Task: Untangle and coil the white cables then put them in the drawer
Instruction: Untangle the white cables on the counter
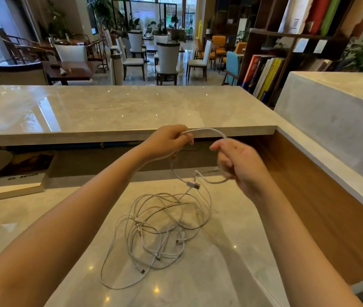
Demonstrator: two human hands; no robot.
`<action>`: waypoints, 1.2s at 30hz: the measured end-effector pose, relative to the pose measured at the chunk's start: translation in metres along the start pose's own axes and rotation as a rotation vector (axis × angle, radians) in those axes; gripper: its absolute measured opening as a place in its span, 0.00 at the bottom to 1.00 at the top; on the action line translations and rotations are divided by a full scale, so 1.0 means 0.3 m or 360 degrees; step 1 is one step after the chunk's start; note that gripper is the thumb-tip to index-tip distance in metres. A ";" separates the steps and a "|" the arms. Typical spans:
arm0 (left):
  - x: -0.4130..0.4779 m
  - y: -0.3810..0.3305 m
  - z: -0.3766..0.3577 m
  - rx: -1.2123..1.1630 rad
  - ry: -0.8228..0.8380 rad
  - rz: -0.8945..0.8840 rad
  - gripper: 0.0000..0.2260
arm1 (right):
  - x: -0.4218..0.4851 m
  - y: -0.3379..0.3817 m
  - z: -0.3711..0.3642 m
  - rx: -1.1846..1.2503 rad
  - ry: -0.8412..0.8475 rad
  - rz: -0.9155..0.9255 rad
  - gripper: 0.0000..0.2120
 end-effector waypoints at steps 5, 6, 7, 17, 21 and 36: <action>-0.047 0.029 -0.073 -0.1537 0.0331 0.0189 0.10 | 0.080 0.047 0.133 -0.0077 -0.0392 0.0101 0.10; -0.051 0.012 -0.087 -0.1749 0.0422 0.0153 0.11 | 0.089 0.052 0.149 -0.0057 -0.0452 0.0096 0.10; -0.054 -0.010 -0.098 -0.1941 0.0516 0.0108 0.12 | 0.098 0.057 0.162 -0.0035 -0.0509 0.0094 0.09; -0.019 -0.177 -0.033 -0.2409 0.0516 -0.0172 0.17 | 0.119 -0.098 0.088 0.0141 -0.0423 -0.0012 0.14; 0.011 -0.221 0.016 -0.2208 0.0385 -0.0185 0.17 | 0.079 -0.260 -0.087 0.0541 -0.0038 -0.0214 0.11; -0.015 -0.096 0.091 -0.2003 0.0026 -0.0045 0.10 | 0.081 -0.055 -0.122 -0.0184 0.0005 0.0046 0.13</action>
Point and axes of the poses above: each hand's wrist, its own x-axis towards the middle knuckle, its own z-axis out of the back of the hand, y = z × x, the point moved 9 cm from there along x, towards the middle knuckle, and after that the axes turned 6 degrees about -y, right-handed, at the moved point
